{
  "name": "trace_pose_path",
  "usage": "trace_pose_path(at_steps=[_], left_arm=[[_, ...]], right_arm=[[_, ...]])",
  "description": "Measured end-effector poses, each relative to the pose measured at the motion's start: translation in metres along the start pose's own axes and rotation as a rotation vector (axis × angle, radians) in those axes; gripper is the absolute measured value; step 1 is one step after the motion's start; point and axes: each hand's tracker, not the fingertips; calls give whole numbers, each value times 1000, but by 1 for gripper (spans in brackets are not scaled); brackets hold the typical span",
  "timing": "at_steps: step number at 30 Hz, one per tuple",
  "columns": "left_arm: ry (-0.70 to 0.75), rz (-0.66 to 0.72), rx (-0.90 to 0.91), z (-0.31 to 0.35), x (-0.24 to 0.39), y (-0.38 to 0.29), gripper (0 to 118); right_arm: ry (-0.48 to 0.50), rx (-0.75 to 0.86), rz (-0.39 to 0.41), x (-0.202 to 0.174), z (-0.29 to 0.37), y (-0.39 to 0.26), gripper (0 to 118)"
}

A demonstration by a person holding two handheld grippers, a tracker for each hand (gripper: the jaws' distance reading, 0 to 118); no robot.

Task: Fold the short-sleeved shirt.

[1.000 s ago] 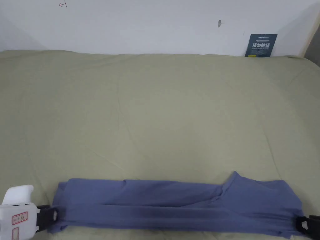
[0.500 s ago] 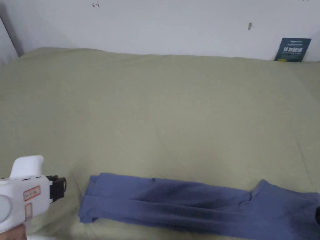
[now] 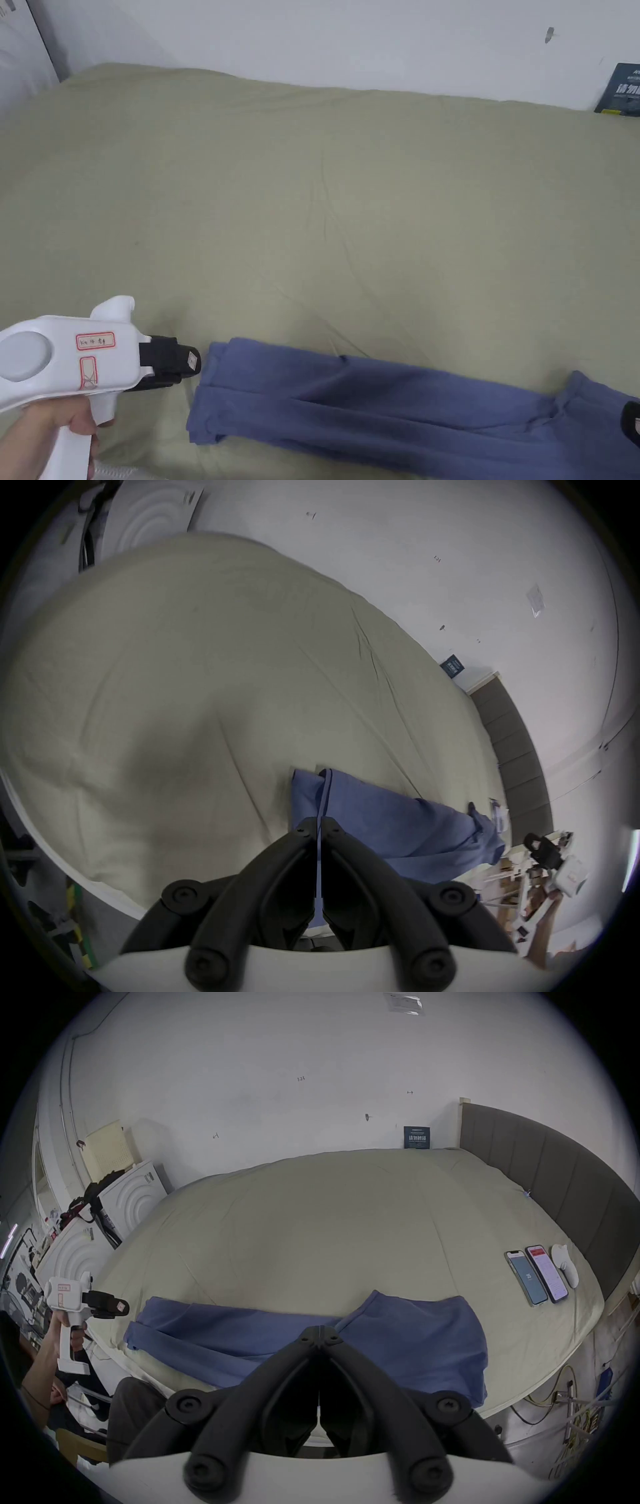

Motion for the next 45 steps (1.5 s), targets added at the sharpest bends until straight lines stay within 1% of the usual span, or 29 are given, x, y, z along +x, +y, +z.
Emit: trace_pose_path(at_steps=[2,3,4,5,6,7,8,11,12,15,17,18,20,21,22,23,24,25,26,27,28,30,32,33,36,37,38,39,45], left_arm=[[-38,-21,-22,-5,-3,3,1],[-78,-33,-56,-7,-4,7,3],[-122,-25,-77,-10,-6,9,28],[-144,-22,-97,-14,-6,10,75],[-144,-36,-138,-20,-6,10,115],[-136,-48,-146,-20,-7,13,118],[-147,-47,-98,-21,-6,11,118],[-247,-8,-218,-37,-13,17,118],[-276,11,-233,-47,-18,22,118],[-349,-11,-281,-67,-11,18,118],[-349,24,-280,-77,-9,18,118],[-389,46,-298,-81,-8,20,118],[-396,59,-295,-82,-15,23,118],[-411,55,-304,-82,-15,22,115],[-369,-24,-272,-82,-15,22,104],[-355,-47,-267,-80,-14,20,89],[-308,-75,-265,-79,-14,19,79],[-265,-39,-251,-78,-18,19,65],[-253,30,-255,-81,-24,17,7],[-281,128,-275,-90,-38,14,4],[-343,151,-266,-91,-43,13,4],[-327,122,-249,-84,-40,11,4],[-320,127,-232,-79,-34,11,3],[-288,146,-214,-77,-35,11,3],[-285,122,-209,-65,-31,16,3],[-255,117,-197,-60,-30,17,3],[-230,74,-171,-56,-33,21,3],[-240,84,-175,-52,-33,23,3],[-142,103,-116,-12,-47,41,3]], right_arm=[[-13,-5,21,-6,1,0,1],[-17,-6,26,-9,1,0,1],[-17,-5,24,-8,1,-1,1],[-16,-9,25,-8,1,-1,1],[-10,-18,23,-9,0,-2,1],[-9,-21,21,-11,-1,-3,1],[-9,-26,21,-10,-1,-5,1],[-11,-44,25,-13,-5,-8,1],[-6,-51,23,-6,-7,-10,1],[-7,-59,17,-4,-9,-10,1],[-11,-61,15,-5,-8,-11,1],[-12,-61,14,-5,-9,-12,1],[-1,-67,7,-5,-11,-13,1],[-2,-71,4,-5,-12,-14,1],[4,-75,0,-5,-13,-16,1],[12,-80,-6,-6,-15,-18,1],[14,-85,-17,-5,-16,-19,1],[26,-89,-26,-5,-17,-20,1],[34,-93,-28,-6,-19,-21,1],[31,-92,-27,-7,-19,-23,1],[32,-93,-26,-9,-19,-23,1],[45,-97,-26,-9,-17,-23,1],[44,-98,-22,-7,-17,-22,1],[41,-97,-14,-5,-16,-20,1],[39,-79,-14,1,-11,-14,1],[41,-76,-17,3,-10,-12,1],[40,-72,-17,4,-8,-11,1],[30,-60,-15,6,-7,-10,1],[35,-40,-28,17,-1,-8,1]])
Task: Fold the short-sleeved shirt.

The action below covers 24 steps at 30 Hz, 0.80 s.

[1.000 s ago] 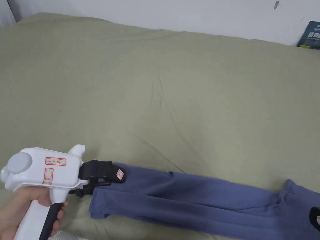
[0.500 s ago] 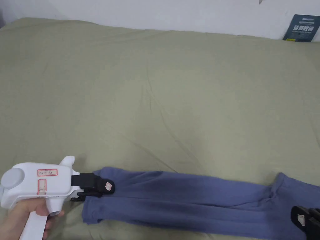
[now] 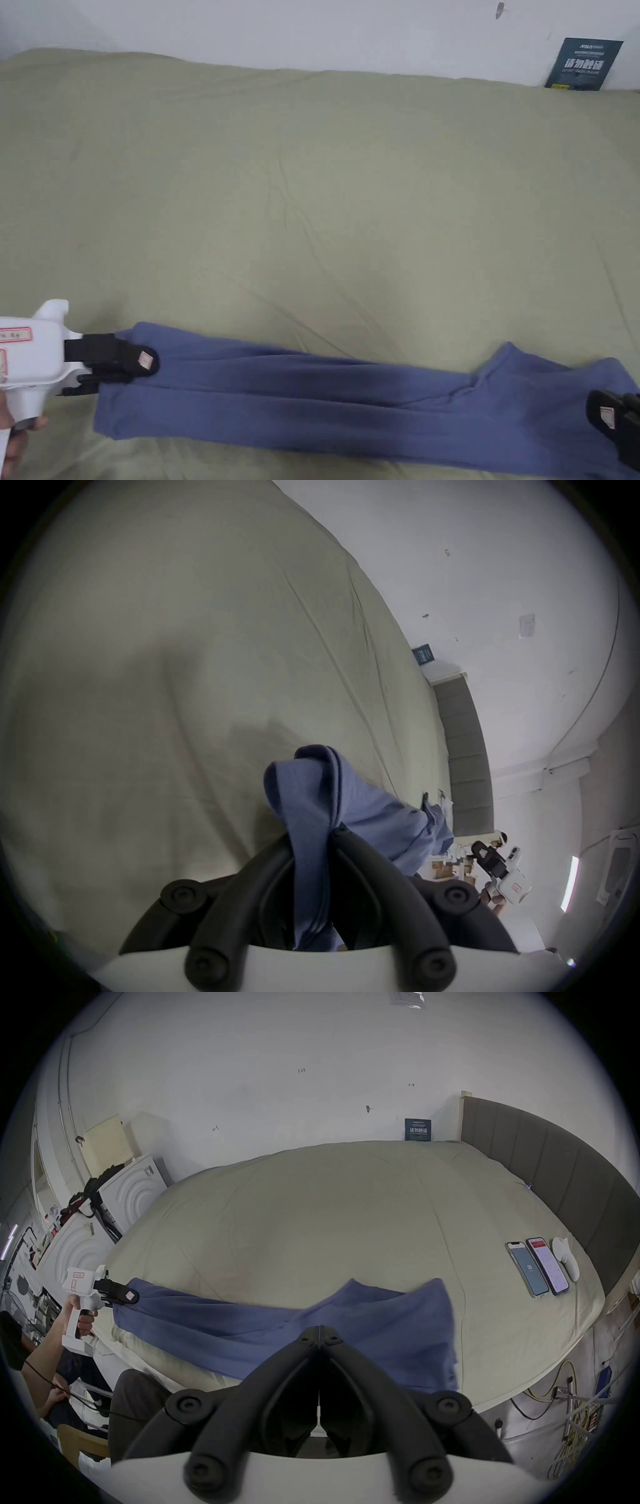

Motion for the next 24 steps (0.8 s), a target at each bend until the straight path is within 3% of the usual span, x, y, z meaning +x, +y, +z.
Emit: trace_pose_path(at_steps=[9,16,24], left_arm=[[165,-45,33,51,17,12,3],[319,-189,56,56,99,-4,3],[325,-311,9,24,208,-37,3]], right_arm=[[18,6,-6,3,-2,-4,1],[57,9,4,2,5,-9,1],[117,33,17,11,21,-12,1]])
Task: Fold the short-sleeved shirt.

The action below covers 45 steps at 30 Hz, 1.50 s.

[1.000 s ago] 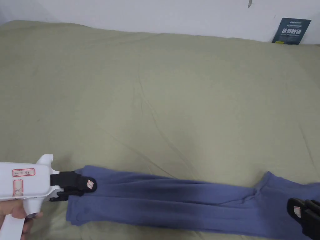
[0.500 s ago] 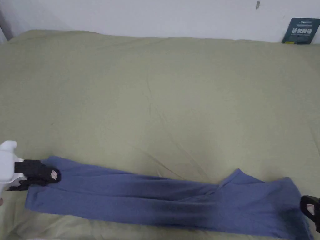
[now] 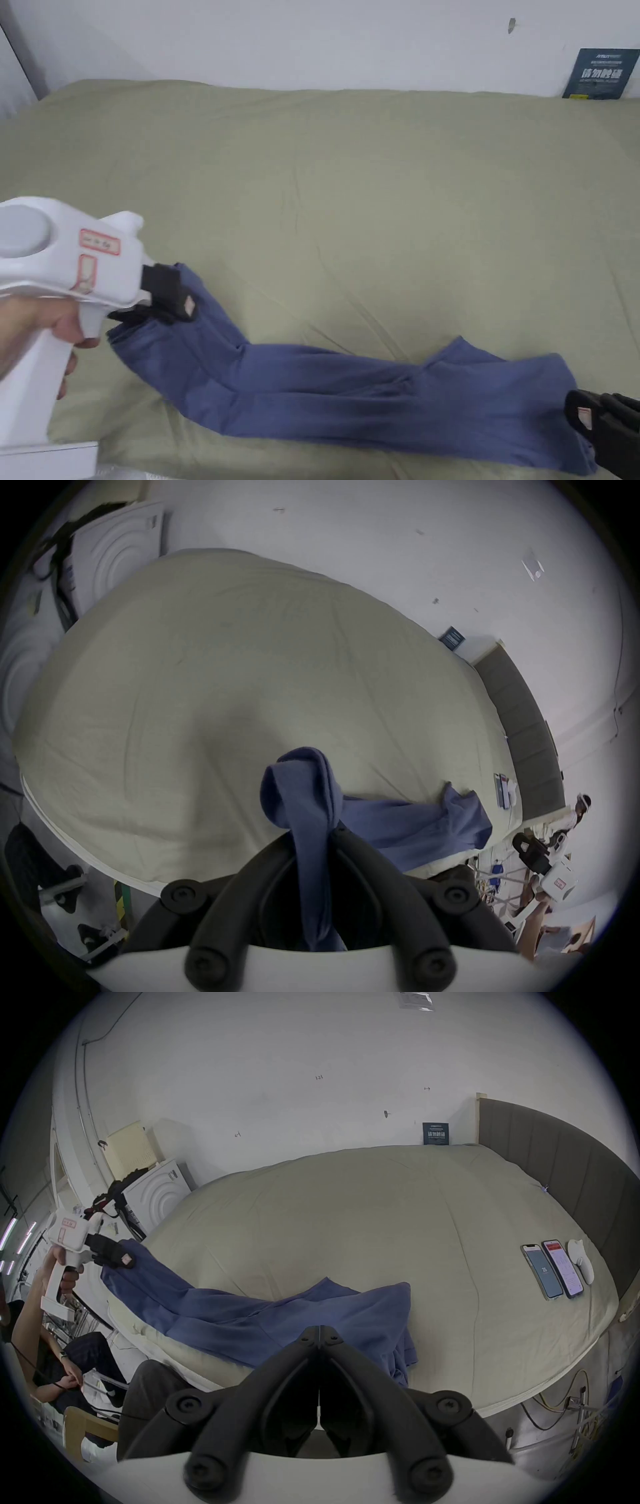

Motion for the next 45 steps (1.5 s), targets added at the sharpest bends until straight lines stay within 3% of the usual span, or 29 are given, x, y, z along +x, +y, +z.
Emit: trace_pose_path(at_steps=[9,10,12,14,17,22,24,25,26,27,28,31,32,38,45], left_arm=[[97,-177,-92,-101,131,-34,4],[107,-191,-101,-121,139,-39,21],[89,-229,-117,-158,156,-50,118],[59,-209,-176,-193,171,-72,107],[51,-278,-197,-219,180,-79,106],[15,-268,-119,-166,171,-60,106],[7,-255,-68,-141,153,-55,97],[-9,-272,-58,-129,144,-54,70],[34,-294,-24,-118,132,-60,21],[93,-272,23,-110,122,-62,0],[178,-293,119,-98,116,-64,0],[338,-340,69,-96,86,-72,0],[280,-248,29,-98,77,-75,0],[112,-115,-64,-133,61,-81,0],[-43,-68,-133,-192,113,-99,0]], right_arm=[[62,-8,3,2,5,-9,1],[62,-9,1,2,5,-9,1],[63,-15,-5,4,3,-10,1],[56,-22,-17,5,3,-11,1],[54,-24,-28,7,5,-12,1],[46,-31,-38,9,2,-13,1],[50,-29,-37,9,0,-13,1],[48,-28,-37,8,-1,-13,1],[46,-26,-38,7,-2,-13,1],[51,-28,-40,7,-3,-14,1],[56,-28,-41,7,-3,-14,1],[65,-32,-35,4,-6,-15,1],[66,-35,-32,4,-6,-15,1],[72,-37,-43,3,-4,-18,1],[47,-48,-75,10,-5,-20,1]])
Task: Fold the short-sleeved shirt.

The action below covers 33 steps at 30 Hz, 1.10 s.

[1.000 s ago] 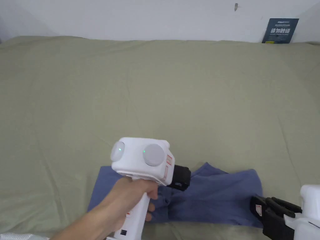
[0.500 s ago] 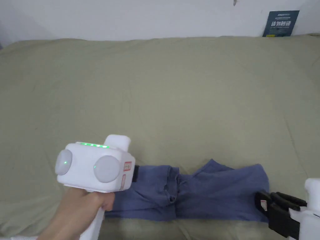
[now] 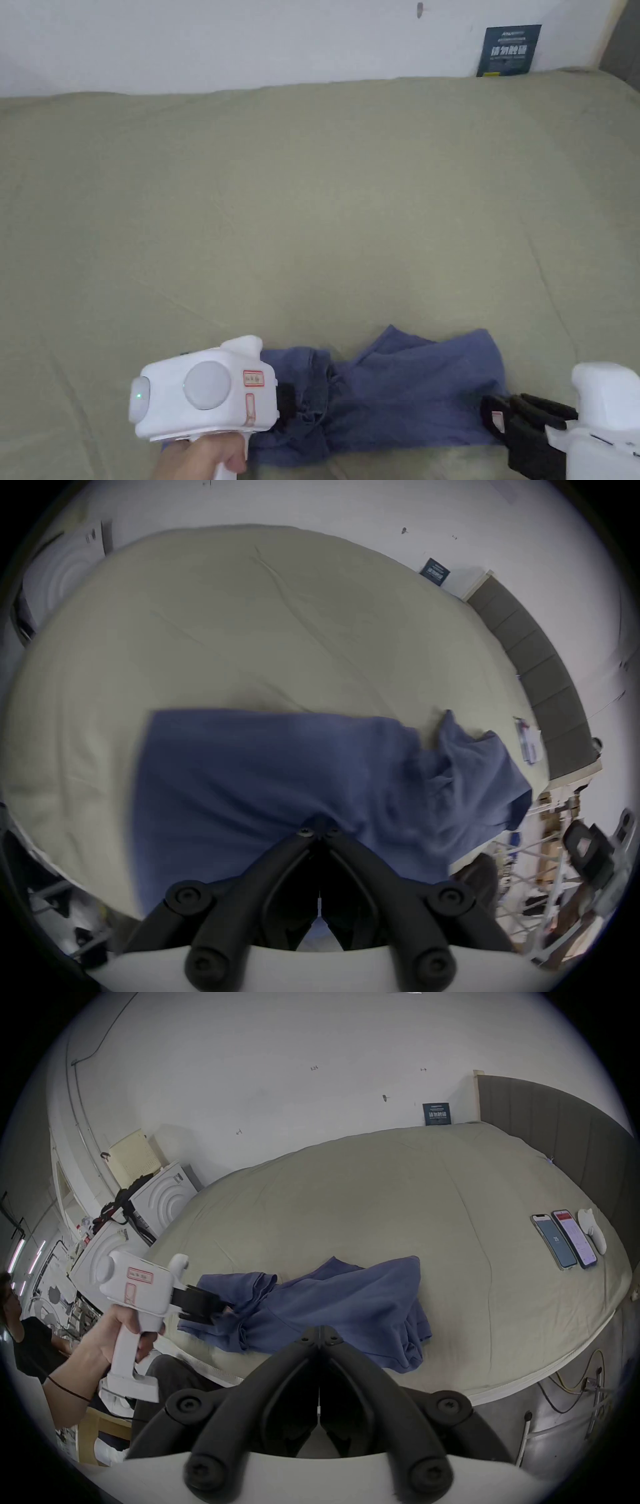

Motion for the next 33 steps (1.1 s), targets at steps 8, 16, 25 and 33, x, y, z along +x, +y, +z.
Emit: trace_pose_path(at_steps=[8,16,25,33], left_arm=[[-85,-55,52,21,11,-2,0],[-236,-9,15,46,-24,21,0],[-218,132,184,115,-178,35,0],[-487,201,117,73,-206,26,118]], right_arm=[[-24,-29,-10,-2,-10,1,1],[6,-32,19,-24,-22,11,1],[10,-31,55,-47,-42,25,1],[-11,-69,77,-58,-57,28,1]])
